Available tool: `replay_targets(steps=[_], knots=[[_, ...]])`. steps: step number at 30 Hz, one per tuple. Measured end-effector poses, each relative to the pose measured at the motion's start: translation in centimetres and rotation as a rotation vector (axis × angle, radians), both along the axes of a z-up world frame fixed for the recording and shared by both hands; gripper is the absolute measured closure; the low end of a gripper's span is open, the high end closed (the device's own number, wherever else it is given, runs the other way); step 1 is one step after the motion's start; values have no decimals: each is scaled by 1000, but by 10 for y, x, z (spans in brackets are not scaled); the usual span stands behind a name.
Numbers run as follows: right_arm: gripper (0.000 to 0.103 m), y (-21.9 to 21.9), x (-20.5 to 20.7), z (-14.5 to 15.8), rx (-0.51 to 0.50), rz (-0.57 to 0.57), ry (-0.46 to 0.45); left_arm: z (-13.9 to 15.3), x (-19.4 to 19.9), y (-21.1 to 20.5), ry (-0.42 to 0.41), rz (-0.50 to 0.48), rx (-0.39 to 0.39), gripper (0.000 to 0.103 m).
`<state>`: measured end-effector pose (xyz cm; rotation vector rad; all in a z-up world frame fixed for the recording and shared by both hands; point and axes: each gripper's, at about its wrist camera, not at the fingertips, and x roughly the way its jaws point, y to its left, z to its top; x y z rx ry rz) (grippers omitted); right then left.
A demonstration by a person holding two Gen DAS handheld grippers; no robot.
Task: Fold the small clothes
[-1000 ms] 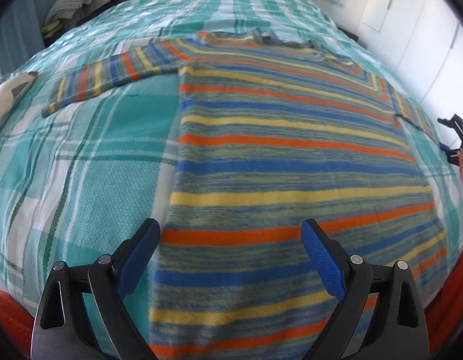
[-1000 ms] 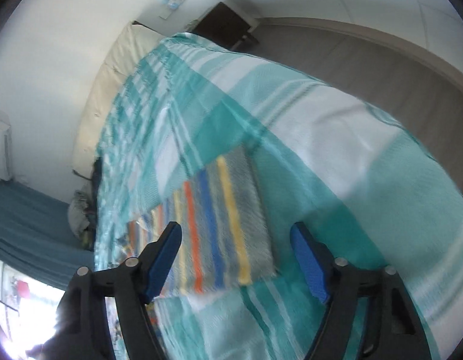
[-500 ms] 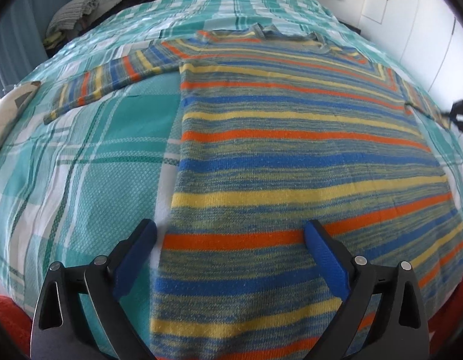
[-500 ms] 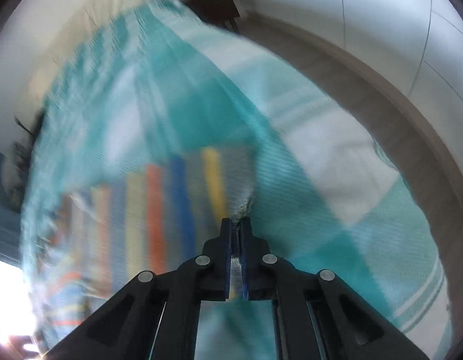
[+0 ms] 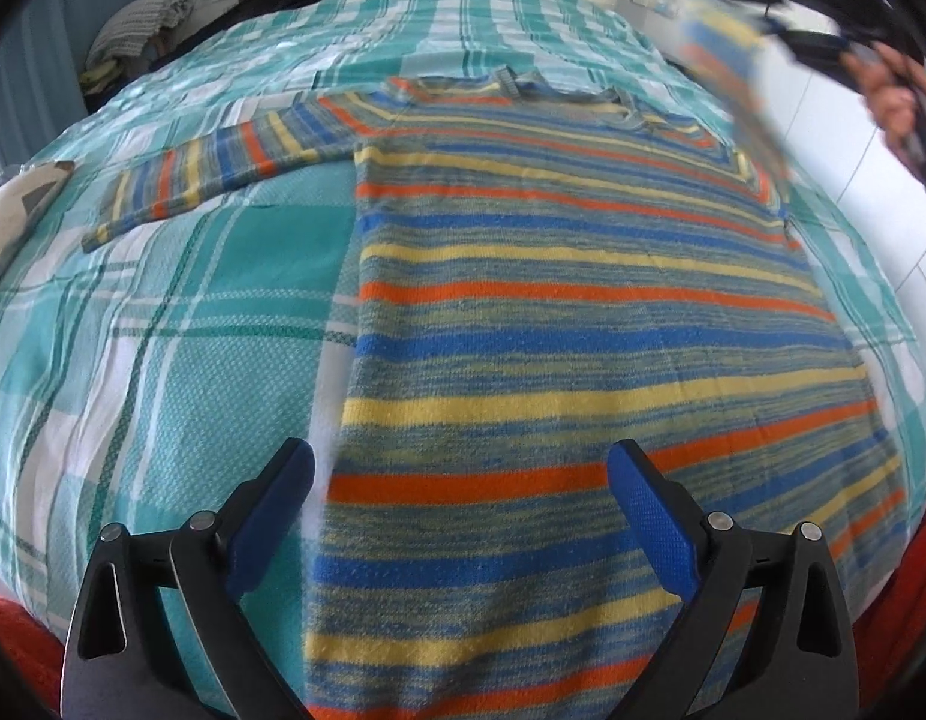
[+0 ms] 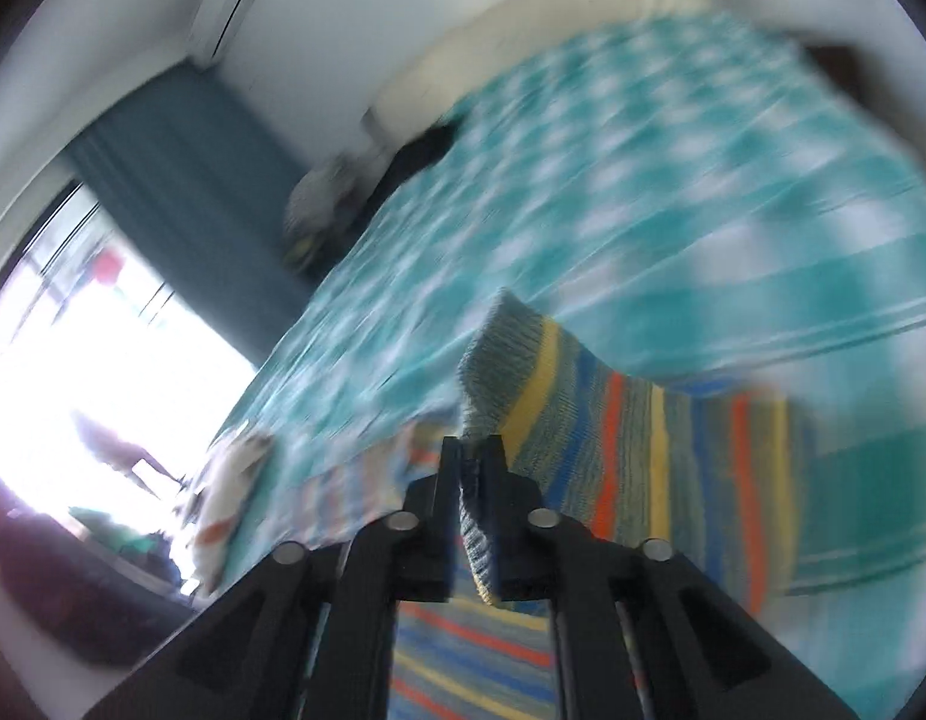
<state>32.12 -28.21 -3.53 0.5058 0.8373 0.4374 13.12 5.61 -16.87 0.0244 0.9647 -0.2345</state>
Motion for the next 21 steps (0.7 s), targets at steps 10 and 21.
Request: replay_targets(steps=[10, 21], knots=[[42, -6, 6, -50, 17, -51, 148, 3, 5, 12, 2, 21, -43, 4], [67, -28, -60, -105, -394, -169, 240, 0, -1, -5, -8, -39, 10, 4]])
